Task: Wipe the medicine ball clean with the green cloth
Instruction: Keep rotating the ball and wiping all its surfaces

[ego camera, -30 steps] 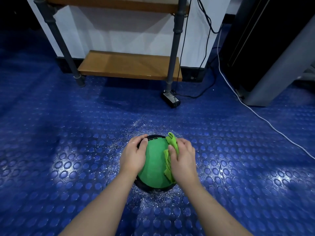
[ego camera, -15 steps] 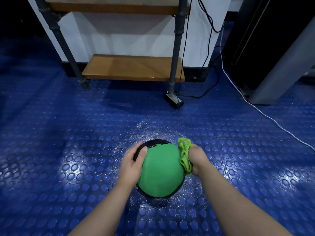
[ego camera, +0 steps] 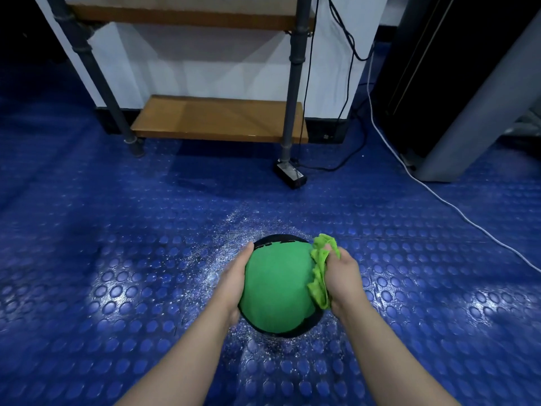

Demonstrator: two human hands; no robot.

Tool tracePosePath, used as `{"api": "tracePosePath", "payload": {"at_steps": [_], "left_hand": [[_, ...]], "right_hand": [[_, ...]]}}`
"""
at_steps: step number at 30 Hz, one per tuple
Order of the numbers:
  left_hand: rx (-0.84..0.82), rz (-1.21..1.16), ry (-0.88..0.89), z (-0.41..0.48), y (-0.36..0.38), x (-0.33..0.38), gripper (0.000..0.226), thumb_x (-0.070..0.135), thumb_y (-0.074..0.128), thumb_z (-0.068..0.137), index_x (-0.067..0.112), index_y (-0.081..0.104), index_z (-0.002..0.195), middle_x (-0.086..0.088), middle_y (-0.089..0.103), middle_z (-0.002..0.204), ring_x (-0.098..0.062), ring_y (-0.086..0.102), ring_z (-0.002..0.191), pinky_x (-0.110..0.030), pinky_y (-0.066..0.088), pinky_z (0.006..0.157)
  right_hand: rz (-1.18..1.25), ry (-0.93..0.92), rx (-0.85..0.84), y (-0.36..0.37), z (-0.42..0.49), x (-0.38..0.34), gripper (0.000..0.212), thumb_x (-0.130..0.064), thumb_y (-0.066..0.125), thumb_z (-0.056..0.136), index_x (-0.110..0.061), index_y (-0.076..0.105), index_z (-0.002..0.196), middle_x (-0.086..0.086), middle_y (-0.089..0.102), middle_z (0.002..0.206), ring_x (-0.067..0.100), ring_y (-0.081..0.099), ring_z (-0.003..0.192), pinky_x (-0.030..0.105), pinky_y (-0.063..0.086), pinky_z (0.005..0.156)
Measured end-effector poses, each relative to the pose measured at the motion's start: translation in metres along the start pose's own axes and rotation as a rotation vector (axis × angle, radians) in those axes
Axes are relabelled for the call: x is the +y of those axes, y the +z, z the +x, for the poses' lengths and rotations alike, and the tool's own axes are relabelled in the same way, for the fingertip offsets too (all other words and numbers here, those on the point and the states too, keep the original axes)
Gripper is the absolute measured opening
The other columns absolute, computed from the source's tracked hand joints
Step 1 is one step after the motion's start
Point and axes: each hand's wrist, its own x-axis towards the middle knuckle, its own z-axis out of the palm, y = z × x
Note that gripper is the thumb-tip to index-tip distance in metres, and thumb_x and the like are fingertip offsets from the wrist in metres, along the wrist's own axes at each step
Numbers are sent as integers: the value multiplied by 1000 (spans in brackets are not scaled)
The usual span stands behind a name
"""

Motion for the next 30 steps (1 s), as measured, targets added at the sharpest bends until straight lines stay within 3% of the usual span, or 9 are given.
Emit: {"api": "tracePosePath", "payload": {"at_steps": [2,4,7,9,11,14,17,24,30], "left_hand": [[67,89,-2,8,5,7,70,79,58,69,31,65,119,-5,70,117,-30,69,102,-52,55,89],[221,255,148,9,10,12,71,75,54,75,32,58,132,2,59,136,-23,58,120,-50,44,104],[417,630,476,-4,15,11,51,55,42,96,30,51,139,9,43,150,-14,36,139,-47,28,116],[464,782,554,-10,13,6,46,48,36,100,32,47,142,12,40,151,-12,31,142,-45,26,117],[490,807,566,-11,9,2,45,44,32,102,33,45,144,12,40,151,-12,30,142,-38,26,115],[509,869,627,-9,10,-4,48,45,24,102,30,48,142,10,46,148,-14,36,139,-35,29,115],[528,961,725,-10,13,-12,62,50,15,95,29,53,138,9,53,142,-16,44,133,-37,35,112],[587,957,773,-20,19,-22,58,47,19,95,27,59,133,7,57,138,-20,47,131,-41,39,108],[544,968,661,-9,18,-3,72,54,8,86,33,57,134,13,54,140,-12,43,132,-39,39,106]], "right_hand": [[-95,-71,39,5,-5,6,33,-44,44,93,-17,62,92,12,67,100,26,63,93,53,50,89],[-135,-123,23,15,-12,7,28,-42,44,95,-21,62,90,5,66,101,24,62,95,48,49,91],[67,-80,-81,22,-18,-4,24,-31,46,98,-20,65,87,4,71,88,22,67,84,42,54,82],[242,-28,-102,22,-16,-17,24,-28,46,99,-18,64,87,5,70,83,21,66,77,36,55,73],[133,-148,-41,21,-10,-19,25,-37,45,97,-21,64,91,4,69,93,23,65,86,39,54,80],[-412,-535,-59,35,-14,-11,34,-44,40,94,-34,58,121,-2,58,122,15,51,116,36,39,104],[-771,-714,-147,53,-18,2,44,-41,39,95,-23,54,132,3,48,137,20,40,129,35,29,110],[-722,-217,-166,44,15,-26,33,-34,40,99,-10,59,115,12,62,114,30,55,104,31,37,76],[-603,-670,-45,50,-40,8,39,-30,43,95,-17,57,129,-1,52,132,16,44,121,18,29,102]]}}
